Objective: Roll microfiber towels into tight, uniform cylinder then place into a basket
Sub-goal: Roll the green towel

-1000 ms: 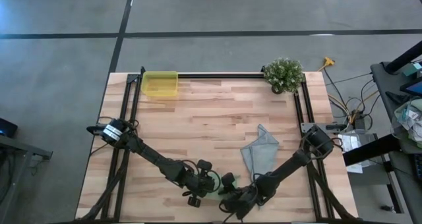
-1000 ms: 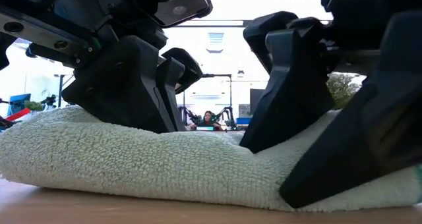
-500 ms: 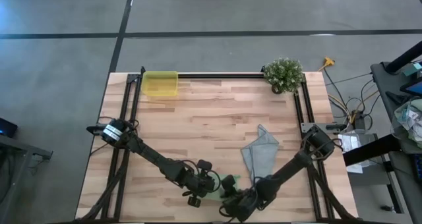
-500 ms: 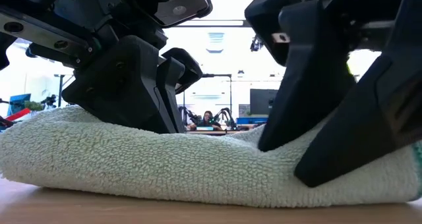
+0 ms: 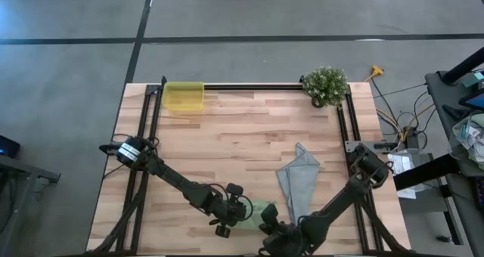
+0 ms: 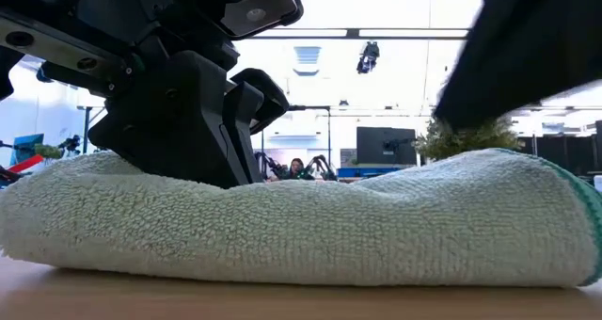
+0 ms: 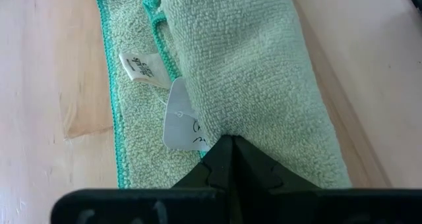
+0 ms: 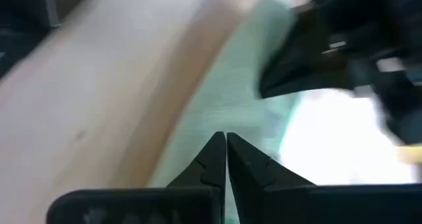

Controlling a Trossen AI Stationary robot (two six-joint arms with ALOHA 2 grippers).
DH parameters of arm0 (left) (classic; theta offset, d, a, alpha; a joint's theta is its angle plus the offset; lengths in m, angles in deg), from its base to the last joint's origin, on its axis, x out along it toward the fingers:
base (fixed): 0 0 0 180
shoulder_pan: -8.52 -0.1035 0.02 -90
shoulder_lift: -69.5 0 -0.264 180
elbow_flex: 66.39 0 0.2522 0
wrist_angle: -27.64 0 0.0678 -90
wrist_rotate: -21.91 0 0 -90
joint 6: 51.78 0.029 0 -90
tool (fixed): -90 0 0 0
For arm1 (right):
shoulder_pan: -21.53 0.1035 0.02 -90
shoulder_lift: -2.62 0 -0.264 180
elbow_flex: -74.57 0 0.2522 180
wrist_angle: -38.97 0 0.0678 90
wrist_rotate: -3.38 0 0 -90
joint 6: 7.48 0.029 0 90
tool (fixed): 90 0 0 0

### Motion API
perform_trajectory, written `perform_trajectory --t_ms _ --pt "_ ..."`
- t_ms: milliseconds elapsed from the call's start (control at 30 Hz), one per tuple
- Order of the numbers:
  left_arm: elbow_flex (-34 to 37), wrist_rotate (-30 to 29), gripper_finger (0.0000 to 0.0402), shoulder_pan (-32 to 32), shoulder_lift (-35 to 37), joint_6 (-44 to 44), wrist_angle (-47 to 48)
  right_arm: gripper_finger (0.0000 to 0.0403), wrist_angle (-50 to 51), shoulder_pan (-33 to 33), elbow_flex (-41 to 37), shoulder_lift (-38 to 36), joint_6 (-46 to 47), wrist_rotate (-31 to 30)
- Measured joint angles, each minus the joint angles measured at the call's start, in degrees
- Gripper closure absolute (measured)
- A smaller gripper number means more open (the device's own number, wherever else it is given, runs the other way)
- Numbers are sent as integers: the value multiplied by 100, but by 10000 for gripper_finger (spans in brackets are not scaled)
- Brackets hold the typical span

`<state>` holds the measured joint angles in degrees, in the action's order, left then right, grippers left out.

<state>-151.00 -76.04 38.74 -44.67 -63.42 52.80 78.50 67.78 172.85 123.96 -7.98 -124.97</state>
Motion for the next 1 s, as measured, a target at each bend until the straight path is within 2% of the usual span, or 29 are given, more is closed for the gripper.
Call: perform_trajectory --t_ms 100,367,600,800,1000 --pt "0 0 402 0 0 0 0 394 -93 82 45 -3 -302 -348" --pt "0 0 402 2 0 2 -8 394 -598 -290 -207 54 -857 -327" --pt "0 0 402 2 0 2 -13 394 -1032 -733 -282 95 -991 737" --pt "2 0 402 9 0 42 -20 394 -1364 -792 -586 96 -989 878" --pt "2 -94 402 11 -1 25 -30 394 -2017 -849 -936 90 -1009 1354"
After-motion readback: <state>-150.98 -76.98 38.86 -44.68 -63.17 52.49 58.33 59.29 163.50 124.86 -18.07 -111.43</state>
